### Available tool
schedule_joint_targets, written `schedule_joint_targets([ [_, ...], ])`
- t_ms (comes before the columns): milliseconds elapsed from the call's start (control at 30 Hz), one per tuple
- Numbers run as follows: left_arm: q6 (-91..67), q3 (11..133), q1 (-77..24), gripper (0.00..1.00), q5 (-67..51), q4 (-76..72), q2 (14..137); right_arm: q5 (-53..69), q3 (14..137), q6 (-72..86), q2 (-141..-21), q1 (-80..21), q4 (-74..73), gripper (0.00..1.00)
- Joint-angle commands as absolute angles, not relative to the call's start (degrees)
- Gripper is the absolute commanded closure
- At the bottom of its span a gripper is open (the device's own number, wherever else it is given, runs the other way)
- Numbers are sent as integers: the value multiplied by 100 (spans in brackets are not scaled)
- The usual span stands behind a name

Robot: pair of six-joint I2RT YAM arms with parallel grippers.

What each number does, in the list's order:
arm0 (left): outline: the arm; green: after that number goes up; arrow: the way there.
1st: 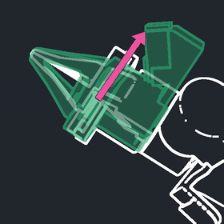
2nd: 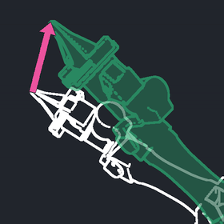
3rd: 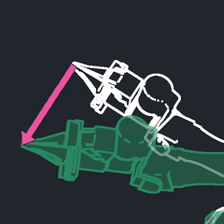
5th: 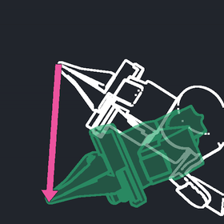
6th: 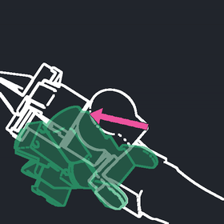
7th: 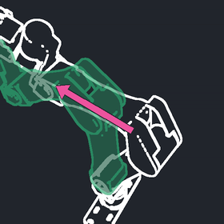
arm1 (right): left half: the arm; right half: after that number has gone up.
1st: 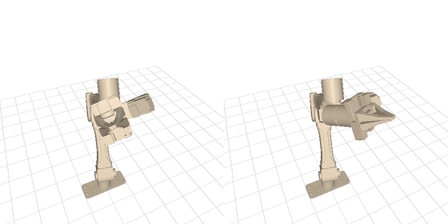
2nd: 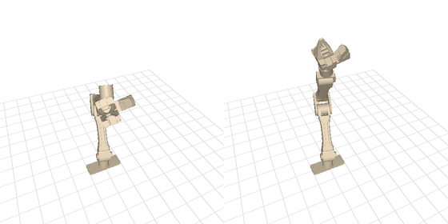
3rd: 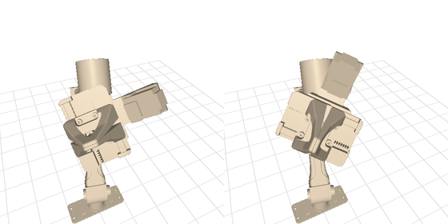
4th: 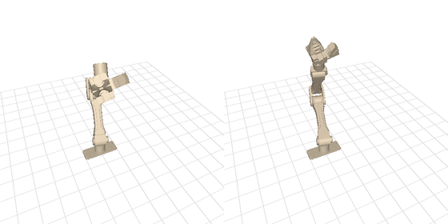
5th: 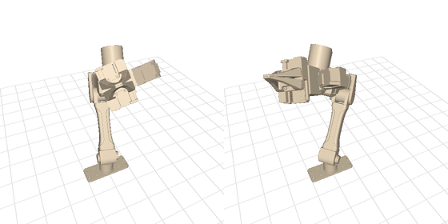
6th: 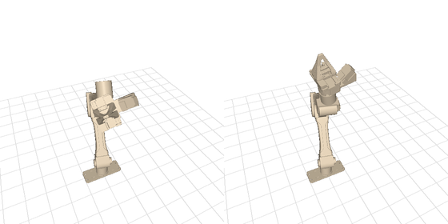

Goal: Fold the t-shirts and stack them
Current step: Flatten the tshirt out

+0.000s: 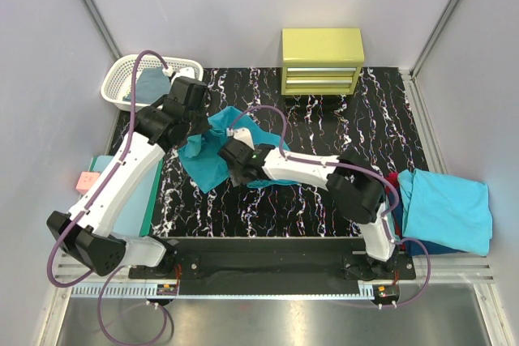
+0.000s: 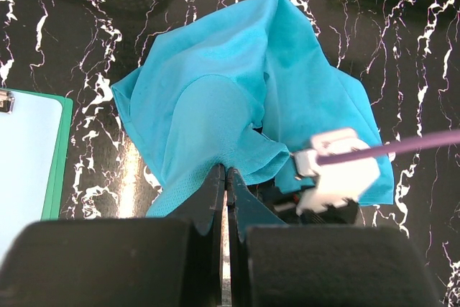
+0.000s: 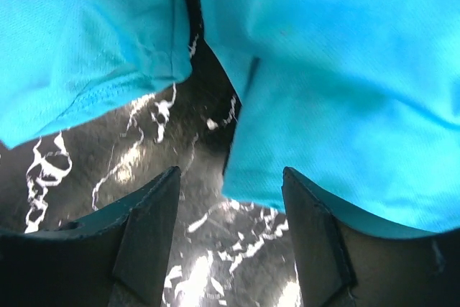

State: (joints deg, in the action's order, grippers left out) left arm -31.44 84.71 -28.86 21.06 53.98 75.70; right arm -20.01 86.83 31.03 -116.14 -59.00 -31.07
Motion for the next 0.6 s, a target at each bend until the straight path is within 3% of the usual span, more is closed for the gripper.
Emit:
schedule_joint_targets([
  [0,-3120,8455,-2918,100,1978,5238,7401,-2022,9017,2935,-11988,-5933,-3076,35],
  [167,-3068,8385,-2918,100,2004,5229,7339,-2004,8895,3102,-12067,-5906,-3146,36],
  [300,-3067,8376,-2918,100,2021,5230,7348,-2135,8570,3269,-11945,-5897,-3164,44],
  [400,-3076,8393,-2918,100,1986,5229,7383,-2258,8411,3331,-11795,-5897,-3164,63],
  [433,-3076,8394,-2918,100,1986,5238,7392,-2302,8376,3357,-11751,-5889,-3173,76],
  [533,-3067,8394,-2918,100,1986,5238,7400,-2530,8262,3436,-11384,-5889,-3208,100],
  [567,-3059,8420,-2918,100,2004,5230,7392,-2688,8210,3445,-11251,-5897,-3243,100],
])
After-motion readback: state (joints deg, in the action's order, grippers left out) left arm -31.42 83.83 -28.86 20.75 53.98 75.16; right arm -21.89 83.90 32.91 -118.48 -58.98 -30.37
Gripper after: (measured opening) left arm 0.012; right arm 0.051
